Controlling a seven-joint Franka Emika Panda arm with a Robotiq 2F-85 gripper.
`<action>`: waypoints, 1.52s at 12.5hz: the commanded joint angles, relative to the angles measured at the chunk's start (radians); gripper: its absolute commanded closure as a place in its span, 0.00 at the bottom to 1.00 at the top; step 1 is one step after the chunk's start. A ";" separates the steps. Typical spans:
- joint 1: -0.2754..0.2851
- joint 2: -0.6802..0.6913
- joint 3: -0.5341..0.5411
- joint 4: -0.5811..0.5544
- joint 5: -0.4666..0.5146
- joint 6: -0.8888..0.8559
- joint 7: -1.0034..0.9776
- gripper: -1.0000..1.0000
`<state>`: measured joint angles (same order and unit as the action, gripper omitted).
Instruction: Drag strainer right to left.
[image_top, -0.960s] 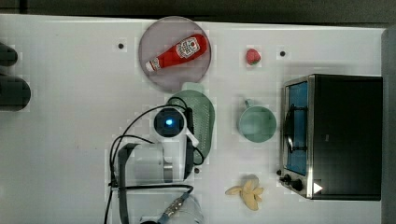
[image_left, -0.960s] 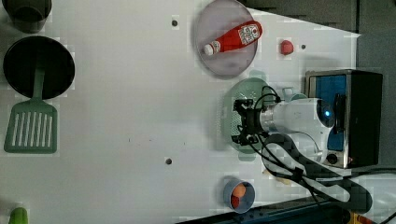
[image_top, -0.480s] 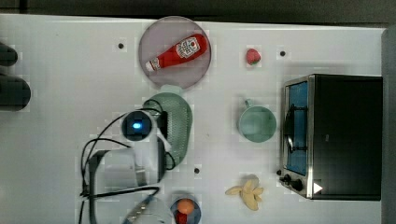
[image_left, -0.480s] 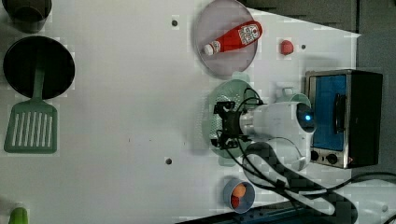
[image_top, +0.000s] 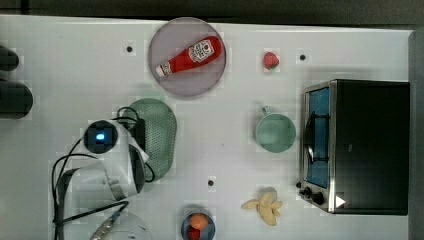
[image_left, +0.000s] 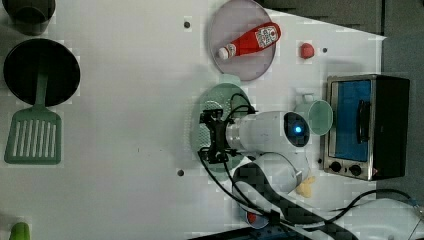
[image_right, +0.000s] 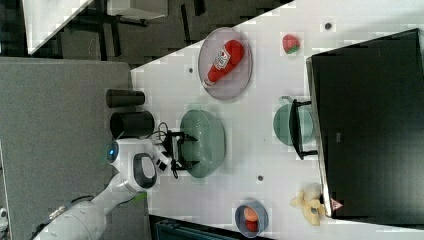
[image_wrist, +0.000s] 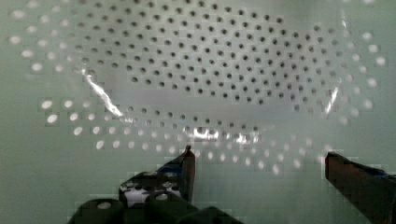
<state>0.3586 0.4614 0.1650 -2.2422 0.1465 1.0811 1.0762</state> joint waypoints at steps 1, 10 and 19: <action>0.060 0.044 0.004 0.070 0.021 0.013 0.146 0.00; 0.190 0.159 0.003 0.249 0.025 0.014 0.279 0.00; 0.250 0.223 -0.007 0.351 0.022 -0.008 0.277 0.00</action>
<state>0.6118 0.7075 0.1504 -1.9102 0.1643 1.0713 1.3203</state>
